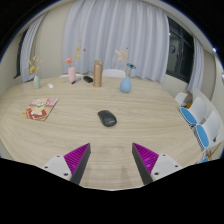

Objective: Arrange mouse

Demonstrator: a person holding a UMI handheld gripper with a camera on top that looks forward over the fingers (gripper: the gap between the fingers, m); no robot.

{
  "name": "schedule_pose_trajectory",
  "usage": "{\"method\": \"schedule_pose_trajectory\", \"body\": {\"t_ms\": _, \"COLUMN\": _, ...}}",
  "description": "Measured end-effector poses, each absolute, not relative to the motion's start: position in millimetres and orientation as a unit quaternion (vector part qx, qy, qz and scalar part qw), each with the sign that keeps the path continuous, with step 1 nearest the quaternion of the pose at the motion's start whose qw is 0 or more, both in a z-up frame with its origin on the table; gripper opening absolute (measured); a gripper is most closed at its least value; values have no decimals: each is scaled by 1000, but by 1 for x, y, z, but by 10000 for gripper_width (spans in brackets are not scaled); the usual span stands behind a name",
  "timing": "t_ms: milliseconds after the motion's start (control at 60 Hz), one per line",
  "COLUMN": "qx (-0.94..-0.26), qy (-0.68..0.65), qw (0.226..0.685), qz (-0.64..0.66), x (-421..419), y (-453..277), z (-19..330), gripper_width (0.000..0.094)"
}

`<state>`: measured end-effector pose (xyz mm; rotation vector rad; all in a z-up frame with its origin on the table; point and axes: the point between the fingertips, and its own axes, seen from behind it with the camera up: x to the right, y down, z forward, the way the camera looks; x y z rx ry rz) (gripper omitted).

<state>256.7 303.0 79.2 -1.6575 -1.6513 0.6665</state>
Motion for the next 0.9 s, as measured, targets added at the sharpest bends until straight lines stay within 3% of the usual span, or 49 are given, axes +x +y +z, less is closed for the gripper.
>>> {"method": "schedule_pose_trajectory", "body": {"t_ms": 650, "qx": -659, "qy": -631, "qw": 335, "qz": 238, "x": 102, "y": 314, "z": -2, "gripper_width": 854}}
{"method": "schedule_pose_trajectory", "body": {"t_ms": 900, "qx": -671, "qy": -614, "qw": 339, "qz": 239, "x": 44, "y": 326, "z": -9, "gripper_width": 856}}
